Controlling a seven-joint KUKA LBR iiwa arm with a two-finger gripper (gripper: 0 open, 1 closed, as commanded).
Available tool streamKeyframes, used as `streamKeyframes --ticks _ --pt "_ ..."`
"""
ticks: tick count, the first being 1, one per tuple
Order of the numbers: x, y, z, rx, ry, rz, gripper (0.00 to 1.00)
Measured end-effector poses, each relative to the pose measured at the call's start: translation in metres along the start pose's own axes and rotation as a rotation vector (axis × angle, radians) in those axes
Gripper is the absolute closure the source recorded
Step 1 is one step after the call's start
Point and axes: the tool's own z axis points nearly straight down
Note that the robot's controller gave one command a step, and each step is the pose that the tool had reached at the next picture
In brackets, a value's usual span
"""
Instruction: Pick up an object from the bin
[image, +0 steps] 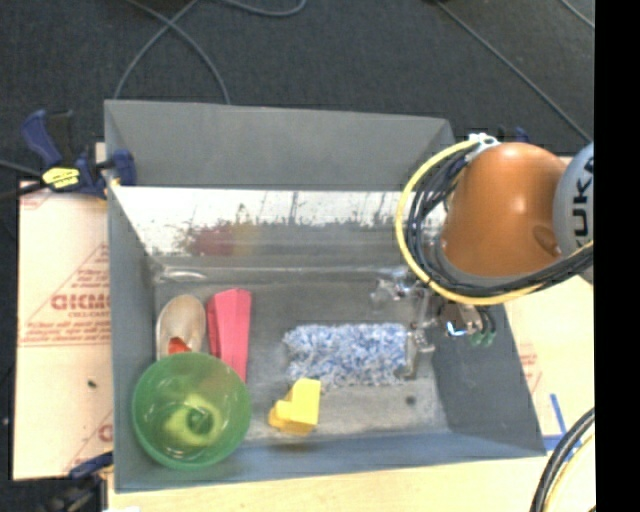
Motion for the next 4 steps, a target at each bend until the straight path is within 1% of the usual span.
streamKeyframes --ticks 1,2,3,4 --pt "0.041 -0.064 -0.041 0.003 -0.002 -0.066 0.0" --pt "0.007 -0.016 0.048 0.001 -0.005 -0.225 0.0" --pt "0.013 -0.004 0.073 0.001 -0.004 -0.169 0.0" --pt "0.004 0.015 0.121 0.0 -0.005 -0.218 0.0"
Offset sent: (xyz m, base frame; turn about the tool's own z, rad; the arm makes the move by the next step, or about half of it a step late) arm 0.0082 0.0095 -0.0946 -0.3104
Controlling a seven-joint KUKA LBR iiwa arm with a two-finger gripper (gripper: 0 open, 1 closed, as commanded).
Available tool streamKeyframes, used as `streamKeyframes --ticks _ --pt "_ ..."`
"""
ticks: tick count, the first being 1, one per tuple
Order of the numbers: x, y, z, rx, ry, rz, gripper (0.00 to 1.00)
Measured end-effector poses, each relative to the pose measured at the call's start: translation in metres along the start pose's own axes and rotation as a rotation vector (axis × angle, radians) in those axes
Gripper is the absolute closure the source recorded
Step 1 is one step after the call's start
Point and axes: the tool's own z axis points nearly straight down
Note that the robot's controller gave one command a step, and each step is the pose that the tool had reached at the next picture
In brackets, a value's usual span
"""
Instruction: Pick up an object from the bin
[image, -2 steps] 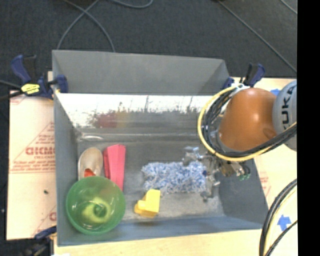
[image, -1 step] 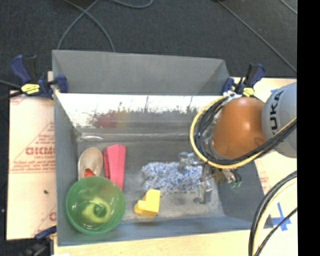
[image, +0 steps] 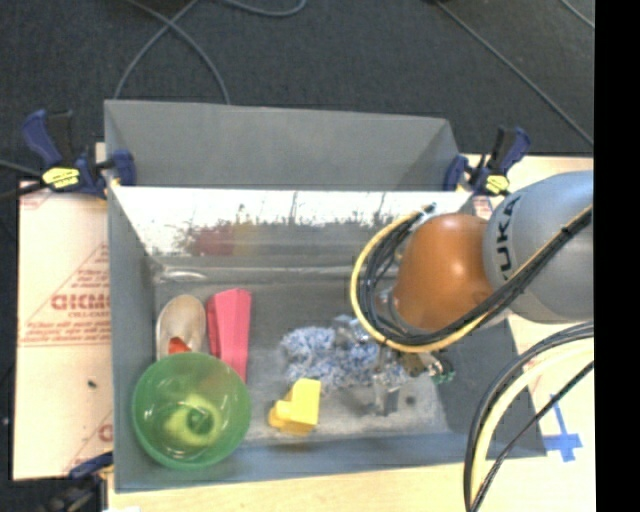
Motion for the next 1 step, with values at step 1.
streamKeyframes --ticks 1 --pt "-0.0022 -0.0064 -0.119 0.003 -0.003 0.011 0.0"
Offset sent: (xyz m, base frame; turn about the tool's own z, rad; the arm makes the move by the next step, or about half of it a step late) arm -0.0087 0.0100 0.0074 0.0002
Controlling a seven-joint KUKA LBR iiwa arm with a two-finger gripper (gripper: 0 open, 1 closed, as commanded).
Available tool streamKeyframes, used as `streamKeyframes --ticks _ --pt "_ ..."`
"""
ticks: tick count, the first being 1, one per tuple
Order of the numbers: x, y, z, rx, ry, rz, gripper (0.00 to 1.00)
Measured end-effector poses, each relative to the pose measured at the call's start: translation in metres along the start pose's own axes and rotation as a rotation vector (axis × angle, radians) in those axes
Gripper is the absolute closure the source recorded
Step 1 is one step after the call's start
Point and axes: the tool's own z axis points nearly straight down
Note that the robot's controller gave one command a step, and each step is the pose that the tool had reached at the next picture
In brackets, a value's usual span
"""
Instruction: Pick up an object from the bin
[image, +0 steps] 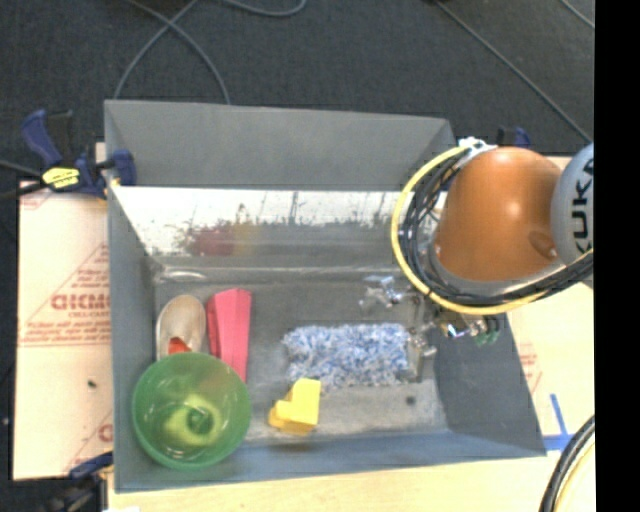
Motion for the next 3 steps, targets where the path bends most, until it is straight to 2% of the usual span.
streamKeyframes --ticks 1,2,3 --pt "0.004 0.015 0.097 -0.003 0.001 -0.012 0.0" --pt "-0.004 0.013 0.097 0.005 -0.01 -0.159 1.0" --pt "-0.01 0.012 0.07 0.011 -0.02 -0.243 1.0"
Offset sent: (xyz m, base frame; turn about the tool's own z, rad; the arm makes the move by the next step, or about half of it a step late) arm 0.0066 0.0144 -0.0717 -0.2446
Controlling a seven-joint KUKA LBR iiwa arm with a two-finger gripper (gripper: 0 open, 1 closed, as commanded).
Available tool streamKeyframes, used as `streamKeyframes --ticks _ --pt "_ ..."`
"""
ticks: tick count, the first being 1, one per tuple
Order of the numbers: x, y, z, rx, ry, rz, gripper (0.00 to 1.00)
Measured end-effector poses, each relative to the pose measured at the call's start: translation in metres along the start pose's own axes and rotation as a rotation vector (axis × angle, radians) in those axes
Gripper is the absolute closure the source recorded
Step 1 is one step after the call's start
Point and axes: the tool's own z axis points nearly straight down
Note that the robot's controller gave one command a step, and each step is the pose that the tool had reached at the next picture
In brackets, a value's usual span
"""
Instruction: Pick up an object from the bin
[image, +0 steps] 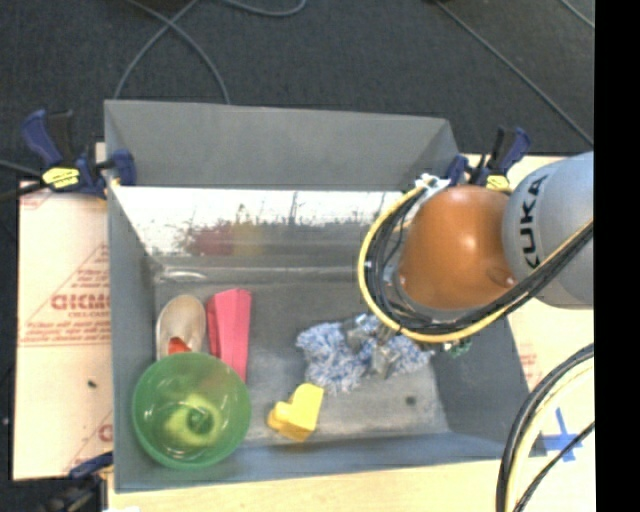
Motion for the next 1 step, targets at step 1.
streamKeyframes --ticks 1 --pt "0.0204 0.0278 -0.0781 -0.003 0.003 0.027 1.0"
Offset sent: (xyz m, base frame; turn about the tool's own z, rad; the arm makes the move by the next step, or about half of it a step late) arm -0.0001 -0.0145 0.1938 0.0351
